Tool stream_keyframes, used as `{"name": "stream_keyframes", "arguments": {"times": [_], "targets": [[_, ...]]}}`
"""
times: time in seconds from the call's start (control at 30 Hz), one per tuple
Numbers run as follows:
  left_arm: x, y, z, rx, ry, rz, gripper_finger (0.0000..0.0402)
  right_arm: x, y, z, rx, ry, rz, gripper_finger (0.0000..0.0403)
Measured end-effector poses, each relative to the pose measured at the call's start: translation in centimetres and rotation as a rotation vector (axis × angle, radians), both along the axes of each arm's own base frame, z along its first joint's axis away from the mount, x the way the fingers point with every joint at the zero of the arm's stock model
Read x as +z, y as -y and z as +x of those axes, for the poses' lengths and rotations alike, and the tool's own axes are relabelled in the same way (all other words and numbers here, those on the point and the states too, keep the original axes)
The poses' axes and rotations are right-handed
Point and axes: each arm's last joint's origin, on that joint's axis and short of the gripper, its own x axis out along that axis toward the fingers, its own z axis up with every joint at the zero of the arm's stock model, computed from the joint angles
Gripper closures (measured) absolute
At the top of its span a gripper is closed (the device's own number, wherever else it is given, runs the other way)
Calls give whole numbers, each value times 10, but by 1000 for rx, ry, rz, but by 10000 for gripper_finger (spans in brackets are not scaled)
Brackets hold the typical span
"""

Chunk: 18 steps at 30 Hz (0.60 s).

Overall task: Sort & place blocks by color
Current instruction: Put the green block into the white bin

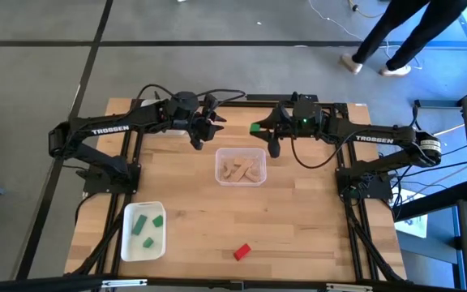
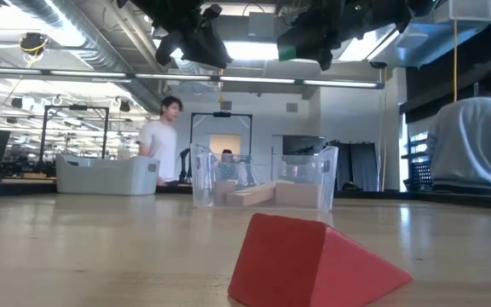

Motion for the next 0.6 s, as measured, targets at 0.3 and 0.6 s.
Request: {"name": "stream_keyframes", "arguments": {"times": [0.3, 0.6], "targets": [[0, 0, 0, 0, 0, 1, 294, 0, -1, 0, 10, 5, 38, 273], [0, 0, 0, 0, 0, 1, 294, 0, -1, 0, 26, 10, 74, 273]]}}
